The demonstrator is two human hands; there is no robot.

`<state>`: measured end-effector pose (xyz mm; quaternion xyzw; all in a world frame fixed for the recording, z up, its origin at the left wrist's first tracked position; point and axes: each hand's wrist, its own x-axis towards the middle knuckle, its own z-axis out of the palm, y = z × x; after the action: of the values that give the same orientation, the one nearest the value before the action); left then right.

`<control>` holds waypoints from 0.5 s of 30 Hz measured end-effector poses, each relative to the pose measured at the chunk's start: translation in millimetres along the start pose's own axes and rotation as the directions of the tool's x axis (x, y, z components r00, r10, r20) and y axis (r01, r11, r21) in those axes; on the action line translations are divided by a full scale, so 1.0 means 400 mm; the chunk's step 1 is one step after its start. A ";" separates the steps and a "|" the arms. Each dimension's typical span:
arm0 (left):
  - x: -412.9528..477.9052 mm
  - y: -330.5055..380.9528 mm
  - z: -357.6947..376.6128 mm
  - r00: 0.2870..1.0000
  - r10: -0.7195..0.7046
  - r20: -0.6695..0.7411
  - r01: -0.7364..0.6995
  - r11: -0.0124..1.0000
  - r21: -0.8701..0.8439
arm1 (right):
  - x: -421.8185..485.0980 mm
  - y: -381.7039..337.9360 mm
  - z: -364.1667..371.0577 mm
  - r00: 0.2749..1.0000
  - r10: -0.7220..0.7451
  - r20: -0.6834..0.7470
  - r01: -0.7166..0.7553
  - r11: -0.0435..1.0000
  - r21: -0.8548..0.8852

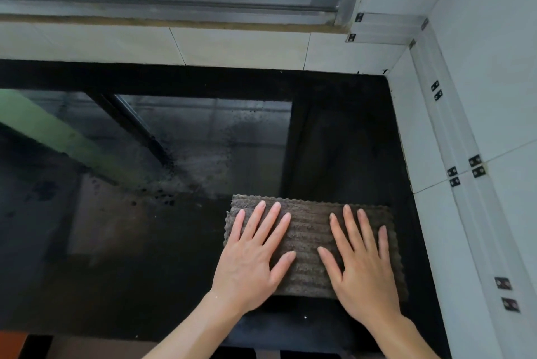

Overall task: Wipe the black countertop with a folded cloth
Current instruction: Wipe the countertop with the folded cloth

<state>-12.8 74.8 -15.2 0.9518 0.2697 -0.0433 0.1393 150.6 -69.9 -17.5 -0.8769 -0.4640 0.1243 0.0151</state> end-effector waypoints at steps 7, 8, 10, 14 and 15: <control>0.043 0.024 0.002 0.998 -0.059 -0.005 0.059 0.998 0.006 | 0.045 0.013 -0.002 0.999 -0.025 -0.027 0.025 1.000 -0.012; 0.060 0.021 0.001 0.998 -0.059 -0.006 0.059 0.998 0.011 | 0.063 0.020 -0.004 0.999 -0.028 -0.031 0.027 0.999 -0.018; 0.111 0.005 -0.005 0.999 -0.045 -0.015 0.045 0.999 0.019 | 0.110 0.038 -0.010 0.999 -0.033 -0.035 0.032 0.999 -0.026; 0.247 -0.023 -0.020 0.998 -0.022 -0.051 0.024 1.000 0.020 | 0.231 0.070 -0.035 0.999 -0.017 -0.051 0.015 0.999 -0.032; 0.281 -0.027 -0.022 0.998 -0.020 -0.057 0.021 1.000 0.018 | 0.261 0.078 -0.043 0.998 -0.011 -0.055 0.009 1.000 -0.028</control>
<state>77.3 142.7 -27.0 0.9511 0.2831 -0.0204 0.1223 236.3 -0.6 -26.6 -0.8778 -0.4695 0.0935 0.0164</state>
